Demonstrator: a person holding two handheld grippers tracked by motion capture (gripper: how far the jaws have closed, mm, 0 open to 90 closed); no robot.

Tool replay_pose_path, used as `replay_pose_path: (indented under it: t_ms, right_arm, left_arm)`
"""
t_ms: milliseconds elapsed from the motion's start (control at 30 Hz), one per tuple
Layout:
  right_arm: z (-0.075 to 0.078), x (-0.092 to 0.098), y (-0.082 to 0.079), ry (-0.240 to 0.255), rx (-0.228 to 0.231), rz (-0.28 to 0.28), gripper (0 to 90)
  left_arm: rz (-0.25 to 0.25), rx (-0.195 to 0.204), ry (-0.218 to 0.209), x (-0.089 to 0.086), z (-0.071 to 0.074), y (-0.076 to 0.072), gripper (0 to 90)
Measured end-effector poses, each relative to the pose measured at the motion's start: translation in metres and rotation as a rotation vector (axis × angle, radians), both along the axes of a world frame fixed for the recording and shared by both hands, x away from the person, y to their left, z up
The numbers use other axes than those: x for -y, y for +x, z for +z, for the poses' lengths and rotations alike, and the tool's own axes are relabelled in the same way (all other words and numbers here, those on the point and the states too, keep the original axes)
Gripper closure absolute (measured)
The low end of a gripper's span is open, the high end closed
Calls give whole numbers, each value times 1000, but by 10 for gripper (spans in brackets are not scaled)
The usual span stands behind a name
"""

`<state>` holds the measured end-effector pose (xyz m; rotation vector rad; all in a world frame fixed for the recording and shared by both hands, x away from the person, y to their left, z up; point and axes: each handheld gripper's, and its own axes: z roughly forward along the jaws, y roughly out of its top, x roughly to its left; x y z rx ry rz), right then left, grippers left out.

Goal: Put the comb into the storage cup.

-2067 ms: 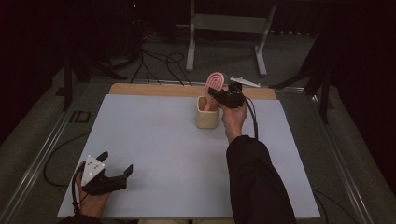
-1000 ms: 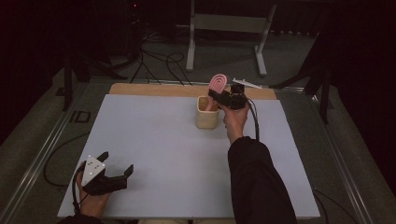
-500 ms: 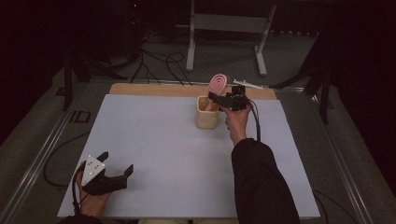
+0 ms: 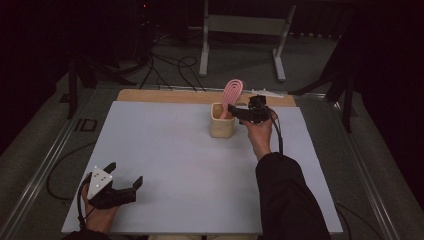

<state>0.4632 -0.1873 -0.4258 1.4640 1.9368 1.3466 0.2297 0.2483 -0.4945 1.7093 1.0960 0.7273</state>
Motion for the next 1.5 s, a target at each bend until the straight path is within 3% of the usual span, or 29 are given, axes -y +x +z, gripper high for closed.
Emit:
replay_pose_path:
  t_ms: [267, 733, 1000, 1133, 1367, 1500]
  right_arm:
    - [-5, 11, -14, 2, -11, 1, 85]
    - [-15, 43, -51, 115, -32, -7, 85]
    - [-25, 55, -74, 74, -33, 2, 85]
    - [-24, 55, -87, 55, -11, 22, 85]
    - [-29, 52, -115, -24, 37, 52, 85]
    - [-32, 55, -130, -33, 44, 57, 85]
  left_arm:
    - [1, 0, 1, 1, 0, 0, 2]
    - [-3, -2, -1, 2, 0, 1, 1]
    - [-6, -4, 2, 2, -1, 2, 2]
    - [-8, -5, 4, 3, -1, 2, 2]
    - [-3, -5, 4, 2, -1, 2, 2]
    - [-2, -5, 4, 2, 0, 3, 2]
